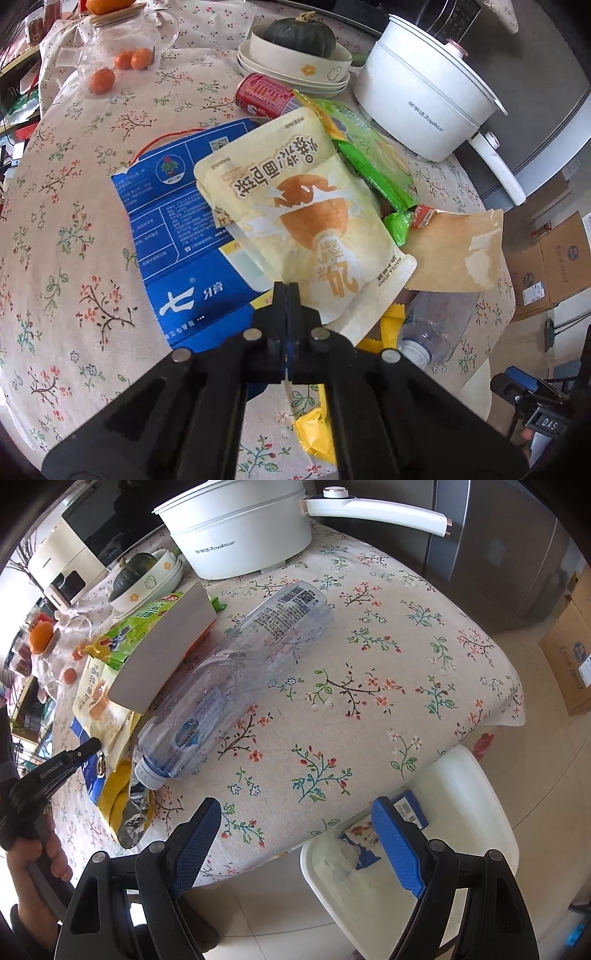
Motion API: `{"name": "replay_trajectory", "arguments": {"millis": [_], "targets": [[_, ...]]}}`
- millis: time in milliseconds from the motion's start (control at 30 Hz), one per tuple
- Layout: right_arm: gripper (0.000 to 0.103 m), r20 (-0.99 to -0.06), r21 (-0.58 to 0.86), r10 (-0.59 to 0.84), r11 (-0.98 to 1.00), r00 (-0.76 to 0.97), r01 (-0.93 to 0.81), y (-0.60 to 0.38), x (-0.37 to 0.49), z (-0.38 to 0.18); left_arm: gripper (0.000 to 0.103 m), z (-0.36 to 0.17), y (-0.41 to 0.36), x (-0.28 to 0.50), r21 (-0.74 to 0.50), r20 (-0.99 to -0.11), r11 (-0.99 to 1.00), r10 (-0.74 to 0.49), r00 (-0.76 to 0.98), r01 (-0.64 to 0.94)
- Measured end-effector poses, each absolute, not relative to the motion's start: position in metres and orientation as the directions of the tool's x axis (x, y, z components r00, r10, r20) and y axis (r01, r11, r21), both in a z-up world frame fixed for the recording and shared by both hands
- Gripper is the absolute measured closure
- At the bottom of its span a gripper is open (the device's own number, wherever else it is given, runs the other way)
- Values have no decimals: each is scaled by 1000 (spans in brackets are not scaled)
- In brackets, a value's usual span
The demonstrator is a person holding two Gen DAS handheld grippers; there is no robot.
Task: Collect trash
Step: 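Reach the left tool to the cream snack bag and grasp it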
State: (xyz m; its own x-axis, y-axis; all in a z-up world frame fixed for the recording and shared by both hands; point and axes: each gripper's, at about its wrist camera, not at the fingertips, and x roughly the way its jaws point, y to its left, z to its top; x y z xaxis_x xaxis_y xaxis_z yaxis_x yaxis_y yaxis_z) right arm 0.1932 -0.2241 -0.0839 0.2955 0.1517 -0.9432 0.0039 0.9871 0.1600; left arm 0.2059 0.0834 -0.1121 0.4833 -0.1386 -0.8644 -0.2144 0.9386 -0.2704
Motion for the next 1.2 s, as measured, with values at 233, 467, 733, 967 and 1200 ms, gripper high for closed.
{"name": "replay_trajectory", "arguments": {"millis": [233,467,733,967,1200], "targets": [[18,-941,156,155,988,300,-19,-214,187,-82,90,-91,79,194,-200,-859,975,-125,496,-102],[18,-944,156,151,988,292,-7,-219,187,-85,30,-83,49,195,67,-821,997,28,570,48],[18,-949,164,156,986,274,6,-227,188,-89,21,-122,21,219,190,-874,953,55,483,235],[18,-954,151,146,989,261,-2,-230,186,-91,24,-134,37,230,109,-892,978,17,451,179],[18,-954,155,151,988,258,-3,-231,183,-90,80,-118,43,228,-28,-883,986,-101,459,163]]}}
